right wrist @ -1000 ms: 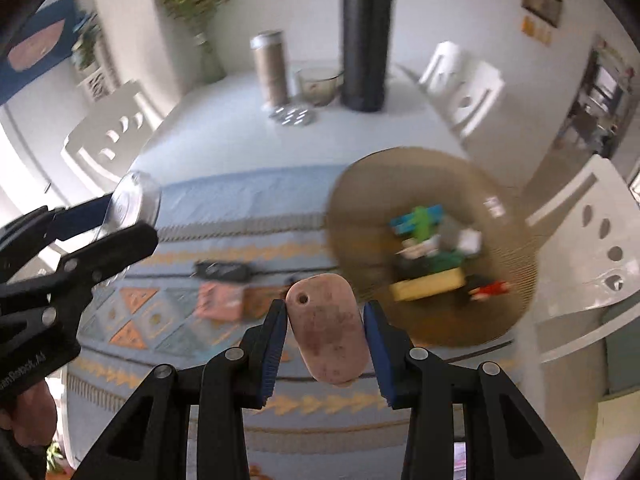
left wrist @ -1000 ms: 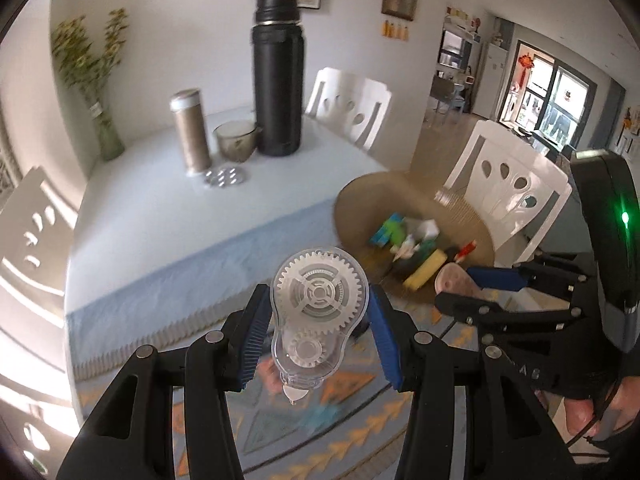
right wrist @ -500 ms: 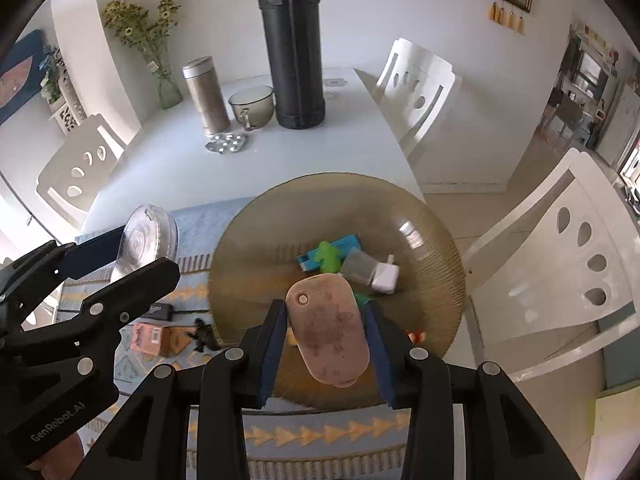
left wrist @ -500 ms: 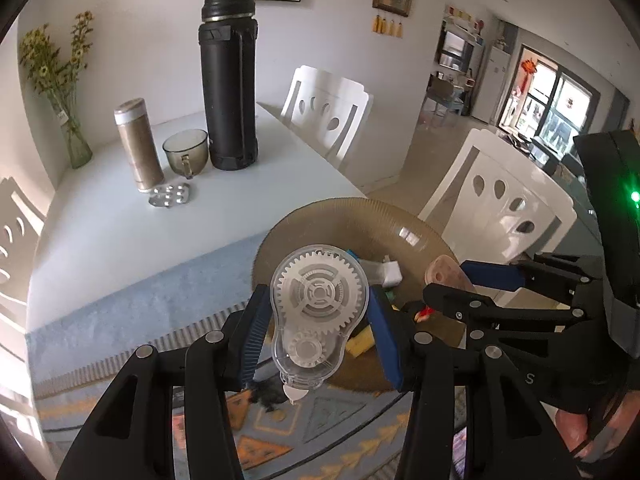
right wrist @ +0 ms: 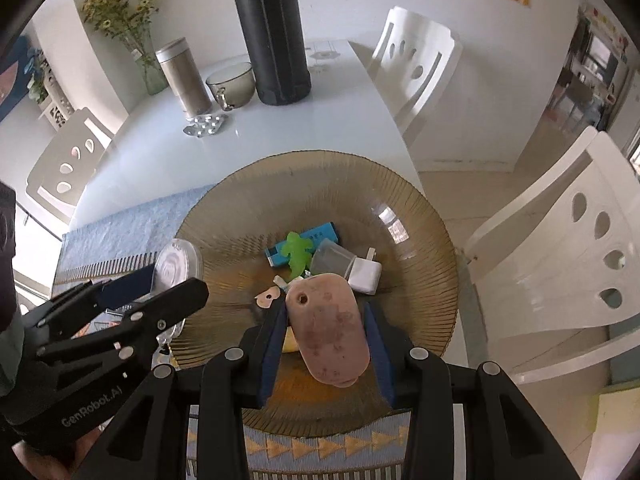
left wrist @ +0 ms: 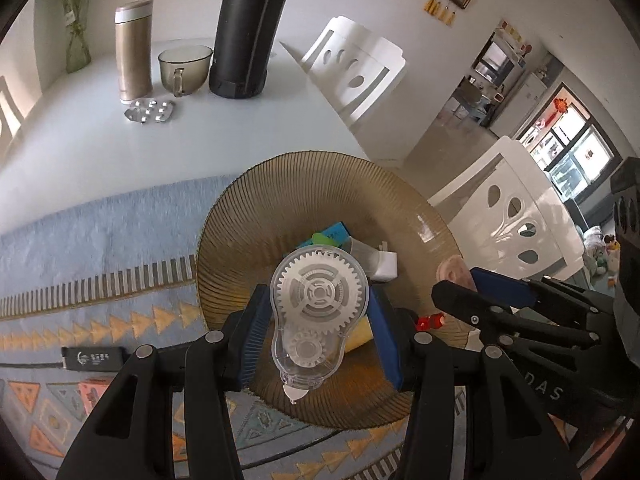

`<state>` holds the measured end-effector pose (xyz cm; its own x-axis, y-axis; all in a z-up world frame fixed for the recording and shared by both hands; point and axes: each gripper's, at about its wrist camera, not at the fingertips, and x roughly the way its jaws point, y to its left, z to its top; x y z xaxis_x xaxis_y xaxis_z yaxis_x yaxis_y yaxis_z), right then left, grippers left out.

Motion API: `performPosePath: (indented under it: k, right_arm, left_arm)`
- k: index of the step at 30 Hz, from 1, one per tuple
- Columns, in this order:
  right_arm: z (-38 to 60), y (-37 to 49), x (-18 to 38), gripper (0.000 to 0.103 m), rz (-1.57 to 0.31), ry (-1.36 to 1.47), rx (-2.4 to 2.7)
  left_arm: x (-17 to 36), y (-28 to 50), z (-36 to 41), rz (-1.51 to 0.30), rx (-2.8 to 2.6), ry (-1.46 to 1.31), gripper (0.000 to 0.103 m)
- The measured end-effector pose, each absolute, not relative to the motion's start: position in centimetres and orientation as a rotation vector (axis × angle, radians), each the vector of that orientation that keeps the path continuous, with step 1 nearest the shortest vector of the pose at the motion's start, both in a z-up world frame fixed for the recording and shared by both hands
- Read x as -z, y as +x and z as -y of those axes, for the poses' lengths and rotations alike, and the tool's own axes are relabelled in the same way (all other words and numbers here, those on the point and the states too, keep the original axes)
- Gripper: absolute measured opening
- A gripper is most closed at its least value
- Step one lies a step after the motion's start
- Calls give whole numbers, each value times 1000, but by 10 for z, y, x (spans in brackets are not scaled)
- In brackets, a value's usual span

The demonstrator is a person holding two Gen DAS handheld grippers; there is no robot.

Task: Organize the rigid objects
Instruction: 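Carry the pink tag and tape dispenser over the amber plate and open both tools, then move both tools back over the remaining objects on the rug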

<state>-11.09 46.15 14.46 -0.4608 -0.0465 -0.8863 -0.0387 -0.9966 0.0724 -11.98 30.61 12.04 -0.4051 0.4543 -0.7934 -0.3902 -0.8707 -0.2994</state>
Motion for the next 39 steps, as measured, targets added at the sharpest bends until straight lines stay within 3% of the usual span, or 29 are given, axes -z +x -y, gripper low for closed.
performPosePath:
  k: [3, 6, 7, 20, 39]
  right_arm:
    - [-464, -117, -143, 39, 142, 1631, 2662]
    - [-466, -121, -140, 46, 142, 1678, 2670]
    - [-467, -120, -139, 50, 145, 1696, 2673]
    - [-436, -94, -151, 50, 110, 1656, 2666]
    - [-318, -57, -175, 56, 2, 1571, 2610]
  left_arm:
    - [-124, -119, -310, 61, -2303, -1295, 47]
    - [-126, -122, -308, 48, -2334, -1320, 66]
    - [-126, -124, -304, 73, -2320, -1327, 66]
    - [-138, -95, -249, 128, -2341, -1335, 66]
    - [-174, -43, -83, 230, -2552, -1319, 66]
